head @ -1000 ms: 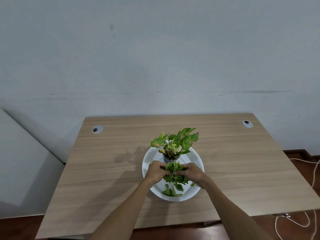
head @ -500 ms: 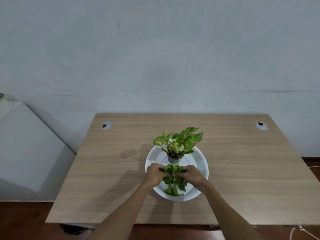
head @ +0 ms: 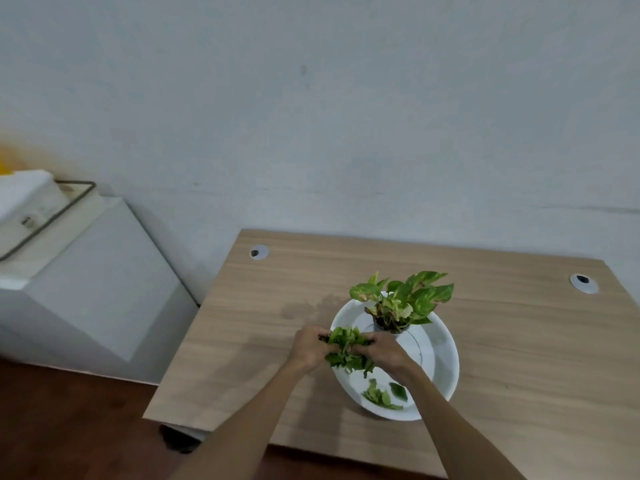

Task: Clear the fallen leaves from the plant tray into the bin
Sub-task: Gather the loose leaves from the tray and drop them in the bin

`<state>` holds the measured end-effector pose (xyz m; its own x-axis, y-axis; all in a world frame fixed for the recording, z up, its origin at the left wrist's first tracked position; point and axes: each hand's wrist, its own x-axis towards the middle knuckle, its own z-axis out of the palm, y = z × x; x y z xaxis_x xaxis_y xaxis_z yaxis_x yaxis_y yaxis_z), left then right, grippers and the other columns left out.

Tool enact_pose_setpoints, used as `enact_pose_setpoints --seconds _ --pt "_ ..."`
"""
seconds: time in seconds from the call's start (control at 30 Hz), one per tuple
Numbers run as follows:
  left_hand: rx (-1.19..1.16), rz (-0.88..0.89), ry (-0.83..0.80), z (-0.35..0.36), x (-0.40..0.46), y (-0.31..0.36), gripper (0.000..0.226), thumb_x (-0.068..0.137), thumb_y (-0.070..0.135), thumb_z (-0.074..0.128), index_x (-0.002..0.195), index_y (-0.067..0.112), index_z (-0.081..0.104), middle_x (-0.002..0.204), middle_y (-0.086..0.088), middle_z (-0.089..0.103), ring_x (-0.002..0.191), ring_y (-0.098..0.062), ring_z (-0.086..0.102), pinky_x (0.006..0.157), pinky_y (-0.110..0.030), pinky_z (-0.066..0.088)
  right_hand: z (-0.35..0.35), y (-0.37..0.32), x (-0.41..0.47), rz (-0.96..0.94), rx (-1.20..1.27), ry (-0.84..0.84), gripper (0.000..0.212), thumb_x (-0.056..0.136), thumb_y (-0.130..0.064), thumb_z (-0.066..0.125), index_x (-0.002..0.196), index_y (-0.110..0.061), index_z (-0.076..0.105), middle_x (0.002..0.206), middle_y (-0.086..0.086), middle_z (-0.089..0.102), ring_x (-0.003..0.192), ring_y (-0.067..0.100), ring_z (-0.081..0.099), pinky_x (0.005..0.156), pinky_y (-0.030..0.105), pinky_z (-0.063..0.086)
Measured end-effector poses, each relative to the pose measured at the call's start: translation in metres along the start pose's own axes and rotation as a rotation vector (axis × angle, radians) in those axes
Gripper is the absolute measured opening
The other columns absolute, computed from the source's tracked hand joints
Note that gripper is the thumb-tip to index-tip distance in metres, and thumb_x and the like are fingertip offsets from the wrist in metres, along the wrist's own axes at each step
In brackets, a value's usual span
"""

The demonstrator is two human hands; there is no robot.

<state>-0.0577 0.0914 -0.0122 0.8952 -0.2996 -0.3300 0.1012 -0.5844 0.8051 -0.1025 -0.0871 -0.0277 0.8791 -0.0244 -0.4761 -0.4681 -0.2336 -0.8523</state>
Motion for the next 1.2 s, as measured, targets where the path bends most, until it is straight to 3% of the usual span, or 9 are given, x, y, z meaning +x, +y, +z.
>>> enact_pose_setpoints --seconds 0.2,0.4,0.5,0.57,0.67,0.73,0.9,1.07,1.2 --pt "-0.012 0.018 0.079 -0.043 -0.002 -0.024 0.024 0.071 0.008 0.080 0.095 0.012 0.080 0.081 0.003 0.072 0.076 -0.004 0.061 0.058 -0.005 0.042 0.041 -0.031 0.019 -0.034 -0.041 -0.018 0.014 0.084 -0.012 0.075 0.095 -0.005 0.079 0.099 0.020 0.076 0.092 0.030 0.072 0.087 0.042 0.057" --pt "-0.061 -0.020 0.116 -0.105 -0.006 -0.070 0.024 0.074 0.010 0.081 0.098 0.010 0.079 0.092 -0.006 0.077 0.085 -0.016 0.072 0.079 -0.029 0.060 0.109 -0.063 0.041 -0.036 -0.138 -0.035 0.015 0.081 -0.017 0.078 0.093 -0.007 0.079 0.098 0.017 0.077 0.095 0.030 0.072 0.090 0.040 0.056" --pt "-0.075 -0.032 0.135 -0.146 -0.013 -0.102 0.023 0.073 0.010 0.081 0.096 0.007 0.079 0.092 -0.009 0.077 0.087 -0.022 0.073 0.080 -0.039 0.061 0.158 -0.081 0.051 -0.042 -0.172 -0.038 0.009 0.080 -0.016 0.078 0.088 -0.013 0.080 0.092 0.012 0.078 0.076 0.017 0.071 0.073 0.026 0.057" --pt "-0.068 -0.041 0.147 -0.176 -0.018 -0.126 0.022 0.073 0.014 0.082 0.094 0.008 0.079 0.090 -0.009 0.078 0.085 -0.021 0.074 0.078 -0.038 0.061 0.195 -0.093 0.056 -0.043 -0.151 -0.065 0.009 0.080 -0.012 0.078 0.088 -0.010 0.080 0.090 0.013 0.078 0.073 0.015 0.069 0.069 0.025 0.055" --pt "-0.057 -0.068 0.183 -0.220 -0.026 -0.158 0.024 0.073 0.020 0.083 0.096 0.014 0.080 0.093 0.001 0.077 0.084 -0.010 0.071 0.062 -0.008 0.053 0.246 -0.113 0.065 -0.056 -0.135 -0.101 0.014 0.081 -0.007 0.076 0.094 -0.006 0.079 0.091 0.014 0.077 0.076 0.016 0.069 0.071 0.026 0.056" --pt "-0.068 -0.090 0.224 -0.248 -0.032 -0.176 0.026 0.073 0.021 0.084 0.097 0.016 0.080 0.093 0.002 0.077 0.079 -0.002 0.066 0.053 0.001 0.043 0.278 -0.126 0.072 -0.057 -0.133 -0.124 0.016 0.081 -0.005 0.076 0.097 -0.005 0.079 0.090 0.013 0.077 0.075 0.016 0.070 0.071 0.025 0.058" --pt "-0.157 -0.164 0.242 -0.311 -0.047 -0.223 0.021 0.074 0.018 0.082 0.094 0.013 0.080 0.085 -0.006 0.077 0.078 -0.018 0.072 0.069 -0.031 0.059 0.355 -0.151 0.089 -0.035 -0.135 -0.175 0.015 0.082 -0.006 0.076 0.096 -0.010 0.079 0.080 -0.001 0.077 0.068 0.005 0.071 0.059 0.016 0.053" --pt "-0.178 -0.187 0.304 -0.354 -0.050 -0.276 0.023 0.072 0.019 0.083 0.095 0.014 0.080 0.075 0.004 0.071 0.067 -0.005 0.064 0.055 -0.012 0.049 0.421 -0.162 0.114 -0.020 -0.165 -0.233 0.018 0.079 -0.011 0.079 0.096 -0.019 0.080 0.086 -0.001 0.079 0.078 0.008 0.072 0.068 0.019 0.056" --pt "-0.206 -0.224 0.299 -0.372 -0.040 -0.325 0.025 0.074 0.017 0.082 0.098 0.012 0.079 0.091 -0.007 0.077 0.085 -0.018 0.071 0.076 -0.029 0.057 0.463 -0.157 0.143 0.016 -0.192 -0.282 0.018 0.079 -0.013 0.080 0.096 -0.019 0.080 0.086 -0.002 0.079 0.078 0.007 0.073 0.067 0.016 0.055"
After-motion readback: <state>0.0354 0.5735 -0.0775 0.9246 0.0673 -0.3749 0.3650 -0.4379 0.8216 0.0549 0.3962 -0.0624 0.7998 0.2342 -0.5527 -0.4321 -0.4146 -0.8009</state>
